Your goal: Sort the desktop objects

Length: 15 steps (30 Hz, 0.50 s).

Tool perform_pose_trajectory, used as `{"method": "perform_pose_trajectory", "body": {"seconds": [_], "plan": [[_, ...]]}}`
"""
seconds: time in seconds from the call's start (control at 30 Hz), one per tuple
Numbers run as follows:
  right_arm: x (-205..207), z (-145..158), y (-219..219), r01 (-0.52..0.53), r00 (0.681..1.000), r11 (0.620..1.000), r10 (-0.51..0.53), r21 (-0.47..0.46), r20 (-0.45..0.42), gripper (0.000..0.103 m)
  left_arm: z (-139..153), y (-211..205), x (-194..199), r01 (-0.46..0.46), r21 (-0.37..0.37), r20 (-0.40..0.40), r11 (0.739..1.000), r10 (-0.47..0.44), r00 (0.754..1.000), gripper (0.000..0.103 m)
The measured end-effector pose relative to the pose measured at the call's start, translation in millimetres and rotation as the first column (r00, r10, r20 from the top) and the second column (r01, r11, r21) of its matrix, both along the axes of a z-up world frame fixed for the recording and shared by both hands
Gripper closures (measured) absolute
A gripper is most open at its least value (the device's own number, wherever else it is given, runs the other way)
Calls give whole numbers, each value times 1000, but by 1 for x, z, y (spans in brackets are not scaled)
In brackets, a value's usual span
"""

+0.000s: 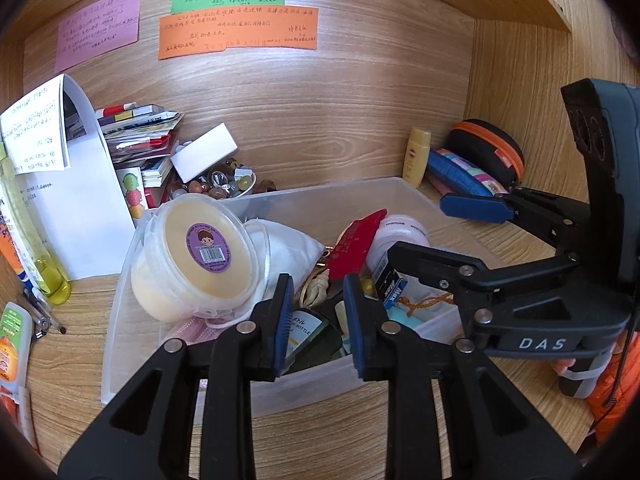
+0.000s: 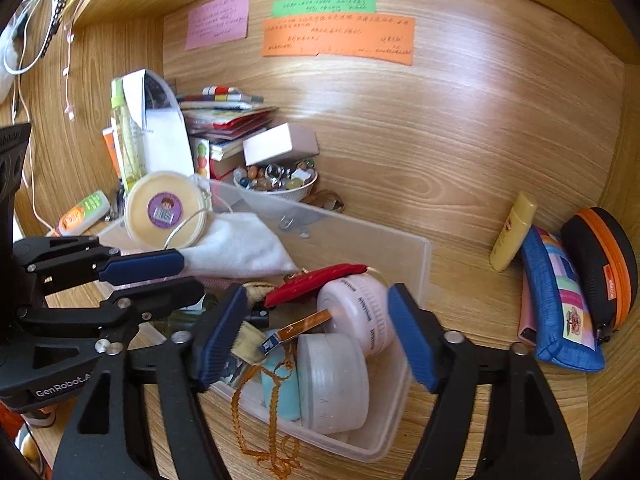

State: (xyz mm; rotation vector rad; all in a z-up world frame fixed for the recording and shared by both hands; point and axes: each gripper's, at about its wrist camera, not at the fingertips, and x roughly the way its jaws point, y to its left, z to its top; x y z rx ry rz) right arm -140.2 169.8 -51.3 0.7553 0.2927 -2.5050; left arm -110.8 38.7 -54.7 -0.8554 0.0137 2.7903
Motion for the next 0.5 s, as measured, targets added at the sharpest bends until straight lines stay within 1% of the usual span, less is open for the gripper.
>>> {"method": "perform_pose_trajectory", "body": {"seconds": [0.03,0.07,0.13,0.17,0.2,0.27,0.37,0.47,0.5], "plan": [[0,2,2,3,1000,1000,-3,-9,-4,28,1,-1,1,2,9,-3,1000,-2,1000,73],[0,2,3,4,1000,1000,-4,-15,-4,28,2,-2,2,7,18,-6,1000,-7,1000,68],[-1,4,5,9,1000,1000,-9,-25,-1,26,5,-3,6,12,33,-19,999,-12,1000,55],[-2,4,6,11,1000,1000,-11,-29,1,24,7,-4,9,4,34,-33,999,-3,999,39],[-2,4,6,15,1000,999,-15,-31,1,20,9,-5,11,-3,38,-52,999,5,999,35],[-3,5,7,27,1000,999,-27,-32,-4,19,12,-7,15,6,55,-73,998,-2,997,35],[-3,5,8,33,999,999,-33,-33,-3,19,15,-11,16,-12,63,-81,998,17,997,31],[-4,4,9,30,1000,999,-30,-30,9,12,18,-18,17,-18,94,-85,995,26,996,30],[-4,3,8,24,1000,999,-23,-28,15,9,19,-20,18,-19,99,-86,995,28,996,26]]}}
